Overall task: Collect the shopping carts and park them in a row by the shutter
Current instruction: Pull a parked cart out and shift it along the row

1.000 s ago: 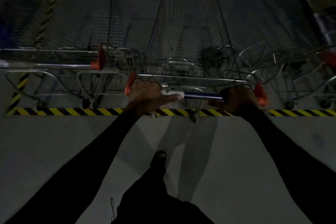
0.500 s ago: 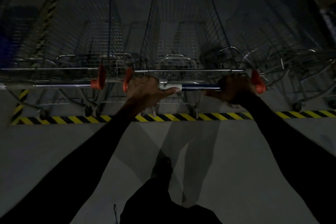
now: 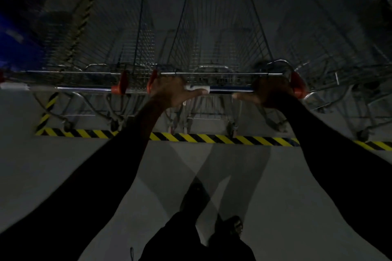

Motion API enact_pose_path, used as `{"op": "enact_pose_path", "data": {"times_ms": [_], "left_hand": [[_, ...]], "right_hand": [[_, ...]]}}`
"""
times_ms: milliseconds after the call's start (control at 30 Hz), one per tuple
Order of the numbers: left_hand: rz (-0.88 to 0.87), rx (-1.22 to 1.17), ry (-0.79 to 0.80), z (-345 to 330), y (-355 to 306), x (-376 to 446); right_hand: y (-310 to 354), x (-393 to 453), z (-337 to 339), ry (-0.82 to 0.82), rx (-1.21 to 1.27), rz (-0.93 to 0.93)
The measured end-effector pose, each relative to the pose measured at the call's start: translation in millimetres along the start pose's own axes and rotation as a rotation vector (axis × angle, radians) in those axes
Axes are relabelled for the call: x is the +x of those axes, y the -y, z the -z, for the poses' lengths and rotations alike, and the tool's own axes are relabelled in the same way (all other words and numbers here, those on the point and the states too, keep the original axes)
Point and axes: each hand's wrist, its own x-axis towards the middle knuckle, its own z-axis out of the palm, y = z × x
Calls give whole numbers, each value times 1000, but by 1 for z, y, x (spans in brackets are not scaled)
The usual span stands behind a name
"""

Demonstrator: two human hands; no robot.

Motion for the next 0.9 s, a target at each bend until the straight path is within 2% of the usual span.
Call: {"op": "enact_pose_path", "data": {"times_ms": [67,267,433,533,633,767,833,900], "left_hand": [[16,59,5,0,-2,0],[41,99,-5,1,-2,0],[28,119,69,3,0,1],[-15,133,44,-1,4,7],[-173,112,-59,2,-1,4],[-333,95,-226,6,-33,-18],[-408,75,-247,1,-56,-29],[-495,83,-268,-8,-82,-37]], "right_hand": [[5,-7,6,44,52,13],[9,-12,10,32,160,-11],[5,-13,12,71,115,-35],[-5,-14,7,-26,100,-43],[-17,-21,7,-72,131,-63],[-23,-48,19,-381,156,-87],[-27,-66,17,-469,202,-150],[-32,-88,8,-485,220,-263]]}}
